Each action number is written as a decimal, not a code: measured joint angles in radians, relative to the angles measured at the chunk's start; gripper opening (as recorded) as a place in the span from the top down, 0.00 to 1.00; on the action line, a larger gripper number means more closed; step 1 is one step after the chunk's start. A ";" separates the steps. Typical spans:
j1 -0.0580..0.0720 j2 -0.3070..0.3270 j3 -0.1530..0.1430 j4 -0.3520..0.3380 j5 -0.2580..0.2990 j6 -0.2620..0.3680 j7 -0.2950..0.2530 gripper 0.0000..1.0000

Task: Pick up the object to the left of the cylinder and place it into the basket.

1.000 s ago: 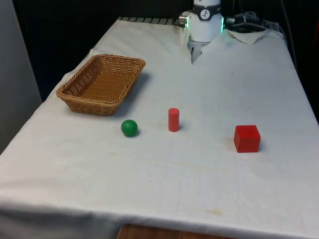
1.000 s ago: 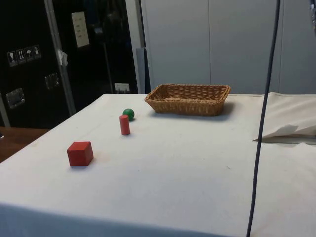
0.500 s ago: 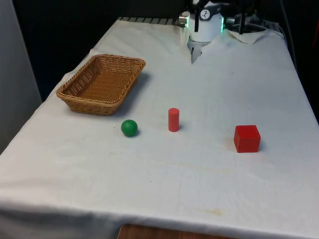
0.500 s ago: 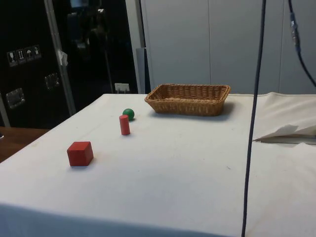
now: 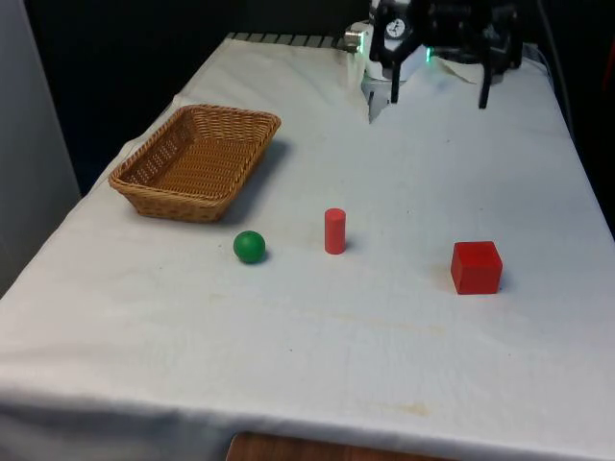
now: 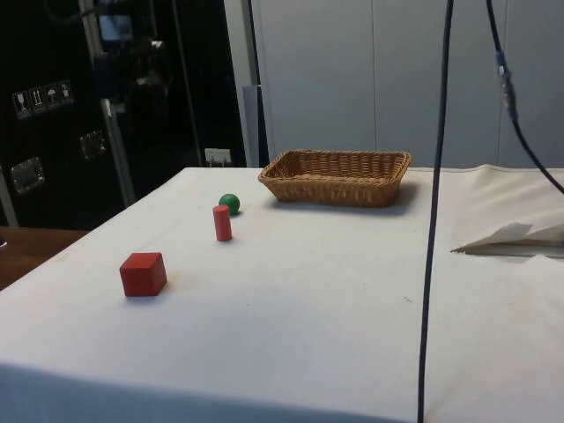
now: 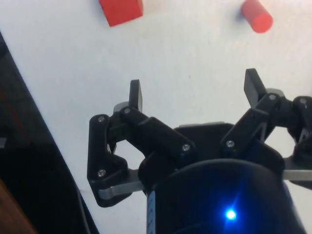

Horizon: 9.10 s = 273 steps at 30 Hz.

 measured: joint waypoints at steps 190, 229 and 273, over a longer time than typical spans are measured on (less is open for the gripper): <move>-0.016 -0.146 0.028 -0.478 -0.025 0.406 -0.263 0.97; -0.073 -0.143 -0.127 -0.544 -0.009 0.405 -0.450 0.97; -0.138 -0.033 -0.310 -0.548 0.177 0.420 -0.765 0.97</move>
